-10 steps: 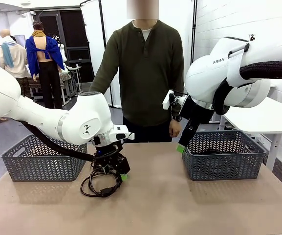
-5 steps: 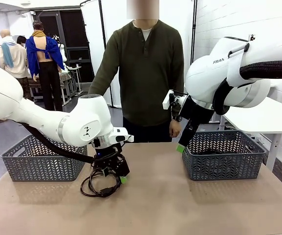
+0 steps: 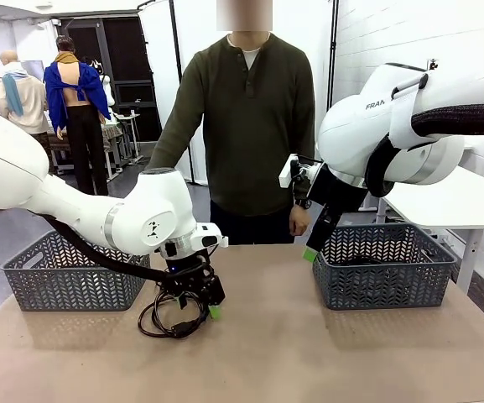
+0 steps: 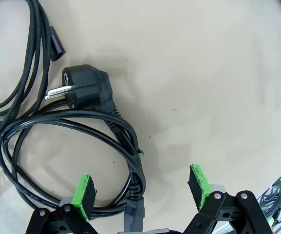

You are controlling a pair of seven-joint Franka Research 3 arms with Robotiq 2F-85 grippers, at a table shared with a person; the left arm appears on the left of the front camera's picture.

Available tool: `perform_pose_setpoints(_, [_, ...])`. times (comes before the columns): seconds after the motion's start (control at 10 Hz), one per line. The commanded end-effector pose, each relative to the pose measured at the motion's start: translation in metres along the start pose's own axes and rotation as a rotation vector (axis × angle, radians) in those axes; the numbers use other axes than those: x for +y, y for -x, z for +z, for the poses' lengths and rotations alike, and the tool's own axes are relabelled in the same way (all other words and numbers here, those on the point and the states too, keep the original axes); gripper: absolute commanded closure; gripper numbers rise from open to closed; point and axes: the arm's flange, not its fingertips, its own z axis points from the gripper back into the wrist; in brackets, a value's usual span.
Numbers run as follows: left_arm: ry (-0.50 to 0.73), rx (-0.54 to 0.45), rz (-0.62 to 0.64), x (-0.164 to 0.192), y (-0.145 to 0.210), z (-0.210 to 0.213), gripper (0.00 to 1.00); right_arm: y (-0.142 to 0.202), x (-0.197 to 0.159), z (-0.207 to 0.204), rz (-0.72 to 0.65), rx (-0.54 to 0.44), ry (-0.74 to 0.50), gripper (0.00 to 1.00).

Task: Organize the cables according to human instructions.
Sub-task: Pick up a bundle of cables and place it in the basket indicated by the human.

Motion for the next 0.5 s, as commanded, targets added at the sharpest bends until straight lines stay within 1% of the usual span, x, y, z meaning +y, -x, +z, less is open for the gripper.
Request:
perform_pose_setpoints(0.0, [-0.018,0.006,0.036,-0.008,-0.009,-0.004,0.00,0.001,0.000,-0.001,-0.002,0.001,0.009,0.00])
perform_pose_setpoints(0.4, [-0.060,0.021,0.033,-0.013,-0.012,-0.016,0.00,0.001,0.000,-0.001,-0.002,0.001,0.009,0.00])
